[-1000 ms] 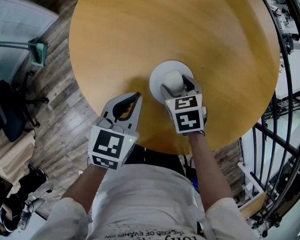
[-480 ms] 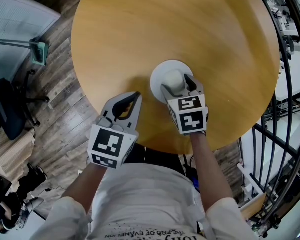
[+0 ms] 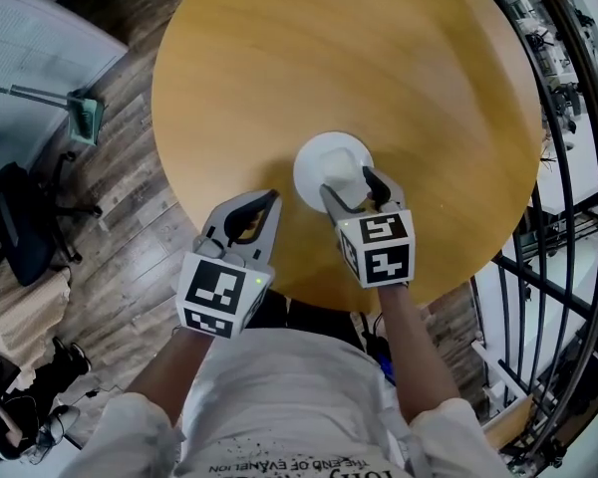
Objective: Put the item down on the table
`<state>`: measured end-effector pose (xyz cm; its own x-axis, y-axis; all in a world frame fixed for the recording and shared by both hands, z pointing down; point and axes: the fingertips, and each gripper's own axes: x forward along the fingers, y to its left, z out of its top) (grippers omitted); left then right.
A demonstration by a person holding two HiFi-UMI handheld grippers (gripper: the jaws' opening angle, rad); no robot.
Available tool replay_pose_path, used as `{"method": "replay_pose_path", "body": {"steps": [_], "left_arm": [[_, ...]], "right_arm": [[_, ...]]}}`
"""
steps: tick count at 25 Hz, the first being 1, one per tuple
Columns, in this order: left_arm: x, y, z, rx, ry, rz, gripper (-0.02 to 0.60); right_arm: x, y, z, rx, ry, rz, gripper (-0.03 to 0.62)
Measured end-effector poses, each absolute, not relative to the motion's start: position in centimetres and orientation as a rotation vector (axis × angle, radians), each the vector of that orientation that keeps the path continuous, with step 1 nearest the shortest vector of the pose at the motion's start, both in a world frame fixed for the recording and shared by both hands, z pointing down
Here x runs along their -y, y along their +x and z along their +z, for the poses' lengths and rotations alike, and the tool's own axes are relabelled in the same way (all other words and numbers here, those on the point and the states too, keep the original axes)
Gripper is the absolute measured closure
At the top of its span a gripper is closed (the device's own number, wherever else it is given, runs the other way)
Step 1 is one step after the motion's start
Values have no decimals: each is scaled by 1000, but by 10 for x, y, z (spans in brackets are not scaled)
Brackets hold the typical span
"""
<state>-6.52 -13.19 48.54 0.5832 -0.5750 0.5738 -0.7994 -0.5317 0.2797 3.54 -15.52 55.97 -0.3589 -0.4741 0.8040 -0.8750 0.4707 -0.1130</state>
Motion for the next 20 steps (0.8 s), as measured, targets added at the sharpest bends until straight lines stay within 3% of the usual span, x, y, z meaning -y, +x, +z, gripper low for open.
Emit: {"method": "replay_pose_path", "body": {"steps": [3,6,9,13,20], "left_arm": [[128,-63,474,1107,2321,574,558],[121,-59,459,1117,2346,570,558],[110,-52,443,1126,2356,562,558],[103,-45,423,1128,2405,552,558],[78,-32,403,1115,2452,557,558]], "right_arm": [[150,36,543,2035,1138,671,291],[140,47,524,2031,1190,603,460],[124,58,508,2051,1207,605,522],[107,59,485,2126,1187,605,559],[73,74,452,2187,1222,641,569]]}}
